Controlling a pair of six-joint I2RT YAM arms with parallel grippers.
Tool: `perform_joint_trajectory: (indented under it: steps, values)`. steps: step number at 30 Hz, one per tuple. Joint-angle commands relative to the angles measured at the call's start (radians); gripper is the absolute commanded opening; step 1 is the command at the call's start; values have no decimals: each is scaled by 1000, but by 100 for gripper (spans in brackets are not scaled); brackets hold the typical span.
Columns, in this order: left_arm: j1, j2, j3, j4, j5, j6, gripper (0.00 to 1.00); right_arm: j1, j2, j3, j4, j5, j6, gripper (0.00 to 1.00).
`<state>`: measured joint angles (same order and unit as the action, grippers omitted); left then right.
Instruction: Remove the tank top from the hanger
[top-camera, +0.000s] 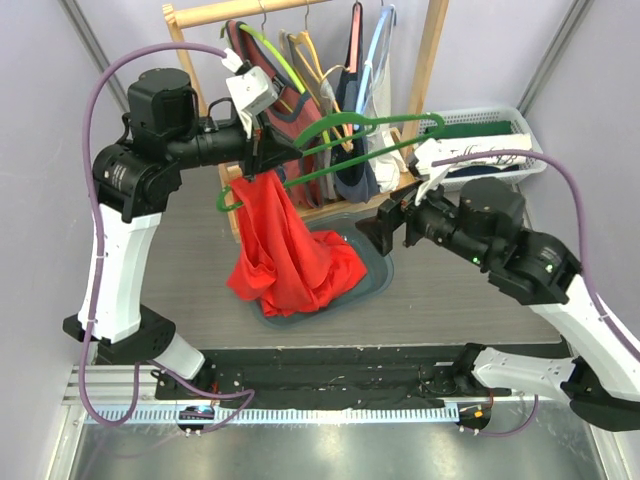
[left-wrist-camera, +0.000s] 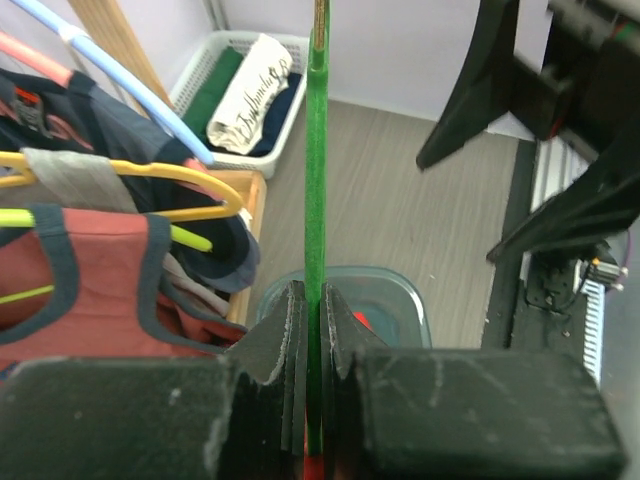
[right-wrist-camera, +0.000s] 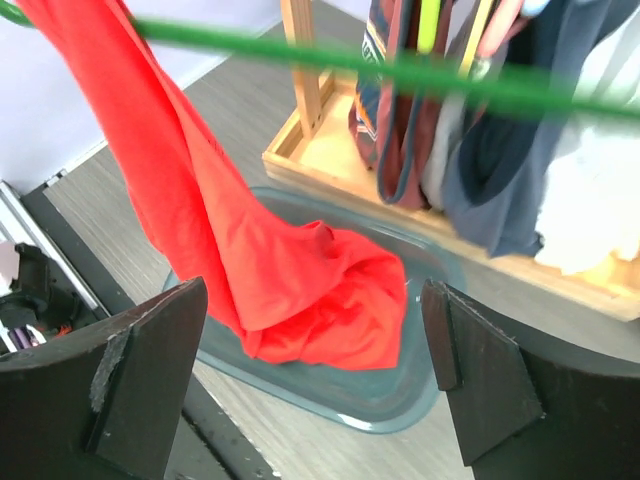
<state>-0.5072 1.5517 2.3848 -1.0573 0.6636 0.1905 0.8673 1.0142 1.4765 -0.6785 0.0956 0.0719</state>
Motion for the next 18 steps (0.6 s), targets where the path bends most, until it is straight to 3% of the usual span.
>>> perform_joint_trajectory:
  steps: [1, 6, 11, 18]
  values:
    - [-11, -27, -19, -15, 57, 43, 0, -1, 8, 113, -99, -31, -101, 95]
    - [-17, -57, -107, -70, 128, 59, 0, -1, 6, 203, -84, -65, -213, 93]
    - [-33, -90, -197, -124, 136, 93, 0, -1, 26, 287, -116, -204, -256, 93]
    - [-56, -93, -219, -184, 211, 135, 0, -1, 38, 223, -96, -238, -311, 92]
